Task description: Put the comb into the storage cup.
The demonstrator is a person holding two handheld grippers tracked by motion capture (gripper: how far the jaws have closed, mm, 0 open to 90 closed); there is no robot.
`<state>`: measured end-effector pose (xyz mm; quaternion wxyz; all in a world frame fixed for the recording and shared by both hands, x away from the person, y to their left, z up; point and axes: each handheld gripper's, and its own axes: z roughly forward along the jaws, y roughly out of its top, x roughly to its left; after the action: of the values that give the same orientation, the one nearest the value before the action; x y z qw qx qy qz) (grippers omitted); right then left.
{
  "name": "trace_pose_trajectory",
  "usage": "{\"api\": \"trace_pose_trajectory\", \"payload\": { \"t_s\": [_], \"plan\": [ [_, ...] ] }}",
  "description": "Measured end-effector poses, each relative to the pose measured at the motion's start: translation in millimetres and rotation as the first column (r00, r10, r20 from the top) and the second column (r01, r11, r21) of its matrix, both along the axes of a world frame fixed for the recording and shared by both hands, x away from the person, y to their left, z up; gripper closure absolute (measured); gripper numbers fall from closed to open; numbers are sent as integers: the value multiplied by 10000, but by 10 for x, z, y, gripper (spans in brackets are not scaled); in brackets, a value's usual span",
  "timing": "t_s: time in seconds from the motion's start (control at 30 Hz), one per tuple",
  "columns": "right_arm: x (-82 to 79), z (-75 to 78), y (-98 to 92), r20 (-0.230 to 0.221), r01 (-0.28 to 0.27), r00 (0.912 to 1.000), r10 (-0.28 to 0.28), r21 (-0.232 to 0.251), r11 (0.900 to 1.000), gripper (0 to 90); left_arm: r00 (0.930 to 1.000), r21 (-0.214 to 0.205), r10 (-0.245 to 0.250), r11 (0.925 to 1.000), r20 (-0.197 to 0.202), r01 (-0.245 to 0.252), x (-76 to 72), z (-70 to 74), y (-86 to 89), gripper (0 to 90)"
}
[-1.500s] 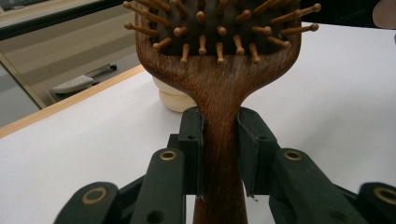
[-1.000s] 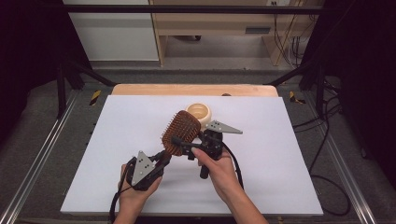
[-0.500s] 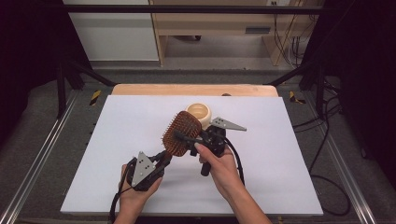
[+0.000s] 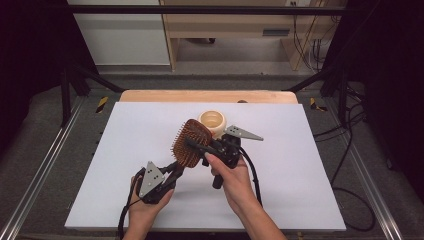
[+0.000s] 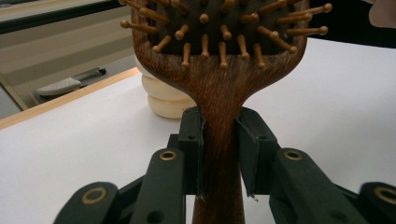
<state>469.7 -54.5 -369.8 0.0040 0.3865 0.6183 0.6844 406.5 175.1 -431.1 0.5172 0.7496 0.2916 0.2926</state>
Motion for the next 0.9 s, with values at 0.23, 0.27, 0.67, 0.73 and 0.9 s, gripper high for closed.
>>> {"api": "trace_pose_trajectory", "payload": {
  "t_s": [0.23,0.27,0.67,0.73,0.9],
  "plan": [
    [33,124,-1,259,47,9997,-38,-362,9993,508,9990,-749,455,9962,38,-451,12,0,38,582],
    [78,173,-41,318,216,9993,-203,-401,9990,508,9987,-884,504,9948,34,-499,13,2,56,499],
    [359,451,-214,537,1111,9928,-1075,-689,9914,507,9817,-1617,1874,9683,-351,-1906,-41,24,265,176],
    [409,489,-231,555,1248,9912,-1205,-826,9887,507,9780,-1837,2014,9607,-549,-2081,-86,-13,314,119],
    [520,548,-255,455,1592,9868,-1557,-876,9833,507,9700,-1996,2347,9493,-640,-2429,-143,-29,460,75]
  ]
}}
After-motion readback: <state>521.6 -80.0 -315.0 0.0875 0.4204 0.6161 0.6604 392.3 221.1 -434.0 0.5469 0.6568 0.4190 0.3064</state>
